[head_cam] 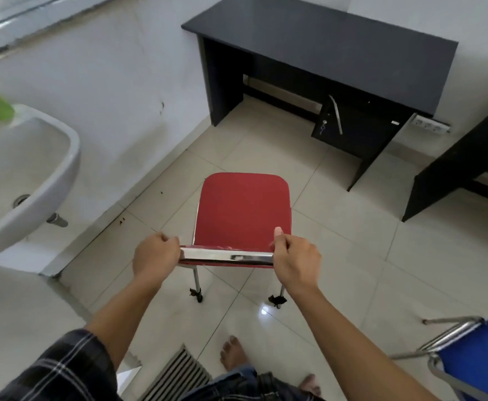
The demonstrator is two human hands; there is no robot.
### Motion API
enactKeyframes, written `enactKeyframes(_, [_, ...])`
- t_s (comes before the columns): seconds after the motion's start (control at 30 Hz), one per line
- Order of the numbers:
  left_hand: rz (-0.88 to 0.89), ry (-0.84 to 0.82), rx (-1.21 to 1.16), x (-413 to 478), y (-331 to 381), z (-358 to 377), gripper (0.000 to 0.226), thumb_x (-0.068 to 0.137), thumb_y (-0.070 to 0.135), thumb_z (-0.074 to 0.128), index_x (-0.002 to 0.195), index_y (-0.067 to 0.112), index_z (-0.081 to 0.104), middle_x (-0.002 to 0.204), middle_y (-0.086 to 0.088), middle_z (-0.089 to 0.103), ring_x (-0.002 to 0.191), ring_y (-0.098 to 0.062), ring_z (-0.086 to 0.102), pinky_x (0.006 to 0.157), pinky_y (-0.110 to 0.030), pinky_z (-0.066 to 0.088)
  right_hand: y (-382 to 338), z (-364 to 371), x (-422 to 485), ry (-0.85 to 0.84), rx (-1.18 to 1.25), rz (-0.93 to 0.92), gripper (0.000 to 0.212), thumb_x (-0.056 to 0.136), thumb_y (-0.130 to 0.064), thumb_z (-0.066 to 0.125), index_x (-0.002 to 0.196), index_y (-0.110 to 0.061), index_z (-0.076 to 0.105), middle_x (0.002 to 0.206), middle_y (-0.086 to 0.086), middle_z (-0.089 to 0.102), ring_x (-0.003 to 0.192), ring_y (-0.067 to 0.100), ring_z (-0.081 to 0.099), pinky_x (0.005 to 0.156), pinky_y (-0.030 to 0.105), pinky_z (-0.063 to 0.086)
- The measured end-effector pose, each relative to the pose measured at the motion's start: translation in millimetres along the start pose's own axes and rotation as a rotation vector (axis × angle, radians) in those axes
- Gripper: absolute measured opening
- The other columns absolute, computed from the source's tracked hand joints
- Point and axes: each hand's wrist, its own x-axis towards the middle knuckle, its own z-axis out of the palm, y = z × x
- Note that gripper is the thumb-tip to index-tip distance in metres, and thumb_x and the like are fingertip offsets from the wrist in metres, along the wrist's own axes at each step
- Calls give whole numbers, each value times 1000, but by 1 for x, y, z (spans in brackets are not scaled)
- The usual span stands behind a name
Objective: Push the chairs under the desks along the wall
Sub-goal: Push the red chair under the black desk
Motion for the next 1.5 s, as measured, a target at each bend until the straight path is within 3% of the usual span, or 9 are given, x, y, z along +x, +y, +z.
enactKeyframes(0.1, [-489, -109, -604, -2, 9, 3, 18, 88, 23, 57, 92, 6, 61, 91, -15, 56, 87, -29, 53, 82, -48, 49, -3, 3, 5, 78, 434, 453, 25, 91, -32, 58, 110, -19, 66, 102, 4, 68, 92, 25, 63, 84, 42, 53])
enactKeyframes(0.13, [-642, -178, -804, 0, 15, 1, 16, 90, 20, 57, 94, 5, 57, 91, -16, 53, 93, -34, 53, 88, -56, 47, -6, 0, 8, 71, 591, 644, 30, 87, -26, 60, 115, -14, 61, 102, 7, 65, 91, 26, 61, 80, 41, 52])
enactKeyframes(0.2, [-849, -310, -1100, 13, 20, -4, 13, 91, 8, 52, 102, 0, 54, 100, -20, 56, 100, -46, 56, 91, -66, 44, -10, -8, 16, 1, 922, 918, 14, 86, -13, 59, 96, -4, 57, 81, 12, 57, 79, 29, 56, 74, 42, 49])
enactKeyframes(0.33, [-960, -418, -1182, 33, 14, -7, 27, 91, -1, 50, 117, -3, 53, 121, -25, 56, 111, -51, 54, 86, -62, 49, -18, -22, 22, -23, 1350, 1146, 5, 87, 2, 49, 89, -1, 52, 93, 18, 58, 99, 42, 65, 86, 63, 54])
enactKeyframes(0.57, [-870, -479, -1116, 36, 12, 0, 19, 89, 0, 53, 107, -5, 54, 112, -25, 61, 111, -49, 57, 84, -51, 53, -21, -27, 21, -170, 1405, 1158, 17, 84, 2, 45, 99, 1, 54, 104, 24, 62, 99, 48, 65, 86, 67, 52])
enactKeyframes(0.77, [-775, -407, -1129, 30, 16, 3, 11, 93, 4, 57, 85, -2, 52, 81, -17, 59, 73, -36, 61, 64, -46, 53, -17, -22, 21, -78, 1437, 1122, 22, 77, 10, 38, 93, -1, 49, 105, 24, 59, 94, 46, 64, 86, 65, 53])
enactKeyframes(0.93, [-767, -415, -1100, 31, 24, 6, 6, 91, -1, 51, 88, -5, 53, 88, -21, 61, 78, -39, 60, 85, -50, 51, -19, -29, 30, -60, 1411, 1123, 19, 78, 9, 43, 93, -1, 49, 104, 24, 57, 104, 47, 62, 85, 66, 53])
enactKeyframes(1.17, [-758, -355, -1050, 42, 38, 12, 8, 88, -7, 46, 81, -4, 51, 87, -19, 55, 74, -39, 58, 88, -53, 50, -23, -34, 48, -95, 1438, 1090, 14, 82, 8, 40, 89, -1, 49, 98, 23, 57, 100, 49, 60, 88, 68, 50])
enactKeyframes(1.5, [-769, -302, -1046, 77, 81, 23, 9, 83, -9, 45, 86, -6, 53, 101, -24, 57, 99, -44, 59, 90, -56, 51, -20, -31, 116, -142, 1465, 1093, 28, 80, 7, 44, 105, 0, 51, 116, 26, 58, 102, 50, 62, 67, 66, 54])
